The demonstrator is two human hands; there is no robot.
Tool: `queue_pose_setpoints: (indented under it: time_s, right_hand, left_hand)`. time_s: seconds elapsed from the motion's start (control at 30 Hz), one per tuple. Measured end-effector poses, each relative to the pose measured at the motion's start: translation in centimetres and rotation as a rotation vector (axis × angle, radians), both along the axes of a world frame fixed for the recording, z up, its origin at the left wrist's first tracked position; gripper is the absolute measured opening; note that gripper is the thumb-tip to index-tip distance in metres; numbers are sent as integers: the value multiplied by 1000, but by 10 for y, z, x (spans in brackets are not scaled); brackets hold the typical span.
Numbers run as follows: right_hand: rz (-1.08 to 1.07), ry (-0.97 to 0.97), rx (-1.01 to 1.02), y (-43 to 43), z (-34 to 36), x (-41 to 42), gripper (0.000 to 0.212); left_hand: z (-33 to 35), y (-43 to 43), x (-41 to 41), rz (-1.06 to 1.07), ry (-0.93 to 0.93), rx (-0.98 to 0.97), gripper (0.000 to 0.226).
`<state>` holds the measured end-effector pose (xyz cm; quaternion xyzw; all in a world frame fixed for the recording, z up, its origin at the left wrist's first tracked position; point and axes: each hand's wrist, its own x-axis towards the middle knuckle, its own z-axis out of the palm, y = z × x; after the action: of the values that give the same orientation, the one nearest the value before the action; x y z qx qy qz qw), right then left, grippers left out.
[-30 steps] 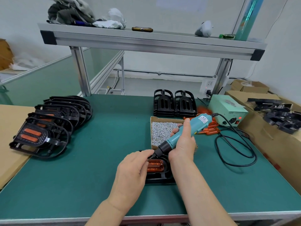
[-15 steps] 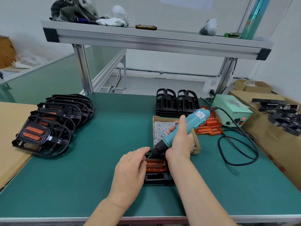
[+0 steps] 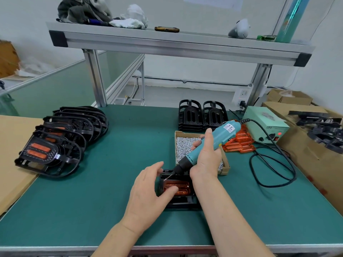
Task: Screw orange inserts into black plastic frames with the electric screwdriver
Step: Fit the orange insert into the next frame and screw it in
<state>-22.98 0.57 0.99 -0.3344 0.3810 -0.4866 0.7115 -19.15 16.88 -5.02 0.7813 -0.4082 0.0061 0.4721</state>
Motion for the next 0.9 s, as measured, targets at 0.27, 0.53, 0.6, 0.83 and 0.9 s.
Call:
queue_pose_setpoints:
  time_s: [0.27,0.53,0.6,0.83,0.9]
  right_hand:
    - [-14,-43,-165,-2,7,2,32]
    - [72,-52,-377,20,10,7,36]
    - [94,-45,-410,23,8,8,38]
    - [111,-13,-433,27,3,12,35]
    - [112,-13,-440,27,2,13,34]
  left_hand:
    - [-6,1,10,-152,64,256,128]
    - [-8,0,11,-134,115,248,136]
    - [-9,0,12,-131,120,253,137]
    - [-8,-1,12,-133,135,262,139]
    - [-8,-1,12,-131,135,261,139]
